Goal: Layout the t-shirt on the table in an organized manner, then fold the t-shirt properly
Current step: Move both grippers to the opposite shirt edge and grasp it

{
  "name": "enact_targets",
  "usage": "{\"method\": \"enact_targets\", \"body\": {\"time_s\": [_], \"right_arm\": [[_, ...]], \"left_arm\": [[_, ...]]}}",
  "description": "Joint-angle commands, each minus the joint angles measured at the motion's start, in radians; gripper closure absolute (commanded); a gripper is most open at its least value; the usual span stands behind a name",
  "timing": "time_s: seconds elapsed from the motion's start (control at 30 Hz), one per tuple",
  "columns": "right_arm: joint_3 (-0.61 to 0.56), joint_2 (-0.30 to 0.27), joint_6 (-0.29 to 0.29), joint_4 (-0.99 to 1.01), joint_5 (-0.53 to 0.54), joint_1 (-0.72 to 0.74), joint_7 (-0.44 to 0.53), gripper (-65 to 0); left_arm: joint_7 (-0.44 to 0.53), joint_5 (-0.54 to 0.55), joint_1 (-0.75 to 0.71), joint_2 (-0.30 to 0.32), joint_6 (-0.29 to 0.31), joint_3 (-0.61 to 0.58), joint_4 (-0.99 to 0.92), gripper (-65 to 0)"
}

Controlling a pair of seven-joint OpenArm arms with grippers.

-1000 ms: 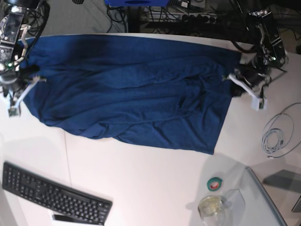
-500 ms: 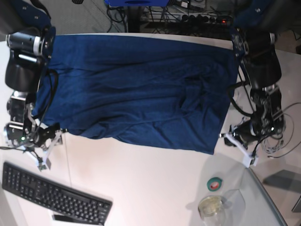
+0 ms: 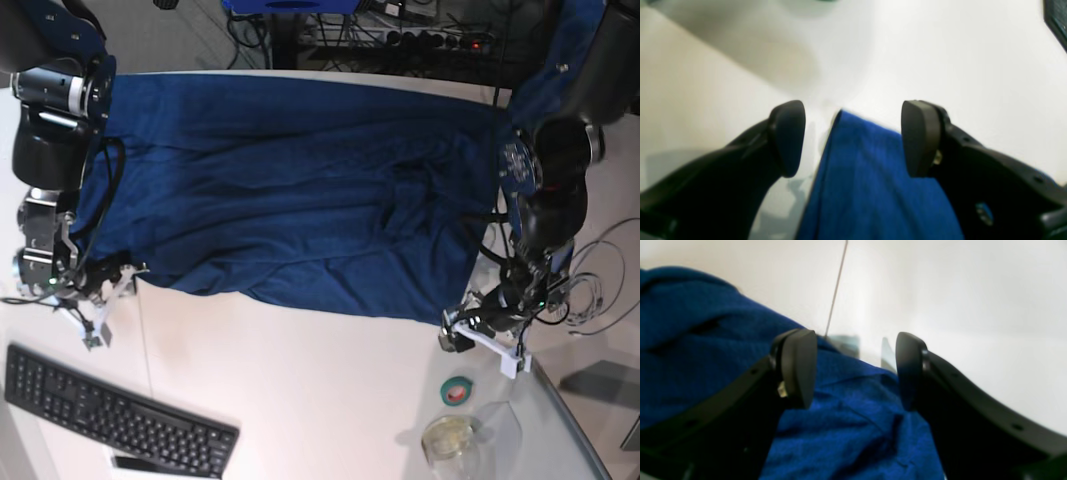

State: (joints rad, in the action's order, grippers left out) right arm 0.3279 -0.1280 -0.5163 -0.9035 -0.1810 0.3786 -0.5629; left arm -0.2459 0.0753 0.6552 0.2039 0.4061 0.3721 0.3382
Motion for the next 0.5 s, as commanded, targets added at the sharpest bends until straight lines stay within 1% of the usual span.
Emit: {"method": "enact_targets", "body": {"time_s": [0.0,0.07,0.13,0.17,0.27,0.3,0.37,0.4,0.43,0.47], "right_arm": [[0.001,-0.009,-0.005,-0.019,0.011,0.015,0.02,-35.6],[0.001,-0.009,-0.005,-0.027,0.011,0.003,0.022,-35.6],[0.001,-0.009,-0.005,-0.052,0.011,-0.016,0.022,-35.6],[0.001,-0.009,-0.005,-0.064,0.011,-0.023,0.022,-35.6],[0.001,-0.009,-0.005,-0.101,0.011,-0.045,0.022,-35.6],[0.001,-0.009,-0.005,-0.113,0.011,-0.049,0.019,-35.6],[0.003,-0.009,-0.005,-0.134,0.011,-0.066,0.019,-35.6],[0.003,-0.009,-0.005,-0.144,0.011,-0.076,0.019,-35.6],[0.003,-0.009,-0.005,-0.147,0.011,-0.079,0.019,-35.6],[0.003,-0.009,-0.005,-0.147,0.011,-0.082,0.019,-35.6]], "left_arm": [[0.033,-0.029,0.028,0.009,-0.003,0.0,-0.031,-43.3],[0.075,-0.068,0.031,0.009,-0.005,0.0,-0.078,-43.3],[0.087,-0.102,0.028,0.004,-0.013,0.0,-0.093,-43.3],[0.089,-0.11,0.022,-0.001,-0.028,0.0,-0.093,-43.3],[0.101,-0.131,-0.005,-0.002,-0.102,0.0,-0.093,-43.3],[0.113,-0.134,-0.018,-0.002,-0.115,0.0,-0.093,-43.3],[0.118,-0.134,-0.036,-0.002,-0.117,0.0,-0.093,-43.1],[0.119,-0.134,-0.045,-0.002,-0.117,0.0,-0.093,-42.0],[0.119,-0.134,-0.051,-0.002,-0.117,0.0,-0.093,-38.7],[0.119,-0.134,-0.058,-0.004,-0.115,0.0,-0.093,-32.7]]}}
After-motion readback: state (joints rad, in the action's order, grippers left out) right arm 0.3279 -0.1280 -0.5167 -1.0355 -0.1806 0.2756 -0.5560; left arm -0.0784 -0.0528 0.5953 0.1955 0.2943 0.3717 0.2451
